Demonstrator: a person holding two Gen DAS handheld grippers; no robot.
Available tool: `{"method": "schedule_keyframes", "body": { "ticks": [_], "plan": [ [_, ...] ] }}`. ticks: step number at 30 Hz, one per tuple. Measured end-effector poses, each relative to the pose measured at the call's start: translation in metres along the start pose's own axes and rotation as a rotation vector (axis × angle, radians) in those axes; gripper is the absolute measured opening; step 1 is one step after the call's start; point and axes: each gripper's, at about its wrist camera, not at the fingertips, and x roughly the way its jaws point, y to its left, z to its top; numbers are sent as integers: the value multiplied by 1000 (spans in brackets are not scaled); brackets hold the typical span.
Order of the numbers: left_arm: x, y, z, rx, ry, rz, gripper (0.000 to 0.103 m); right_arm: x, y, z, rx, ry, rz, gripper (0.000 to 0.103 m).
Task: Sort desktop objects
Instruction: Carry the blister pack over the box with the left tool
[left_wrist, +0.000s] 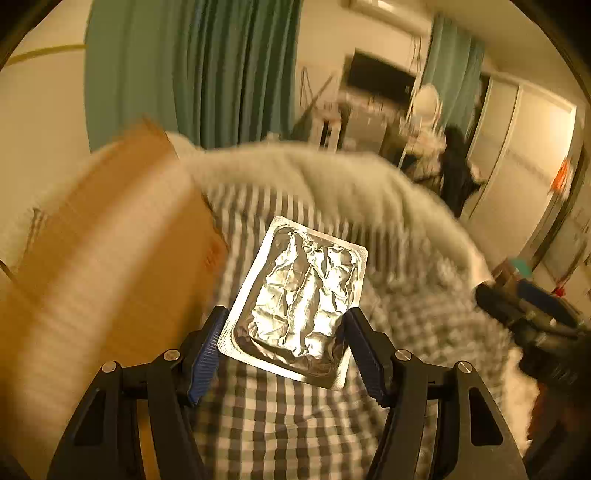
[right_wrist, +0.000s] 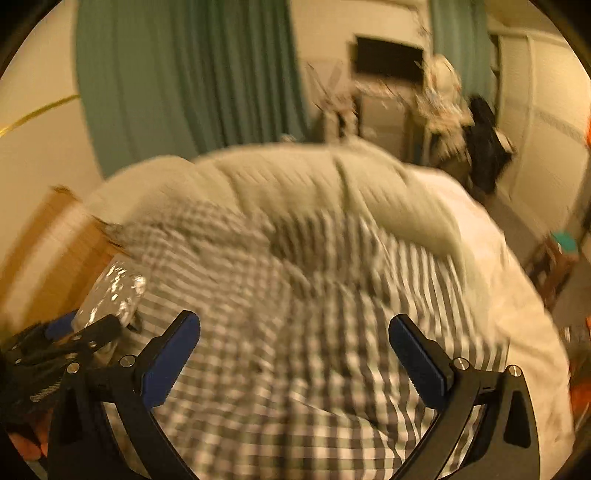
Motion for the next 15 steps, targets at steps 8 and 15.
{"method": "schedule_keyframes", "body": {
  "ticks": [8, 15],
  "plan": [
    [-103, 60, 67, -74, -196, 116, 66, -60, 89, 47, -189, -114, 112, 103],
    [-90, 124, 35, -172, -122, 162, 66, -22, 119, 13, -209, -18, 178, 103]
  ]
}}
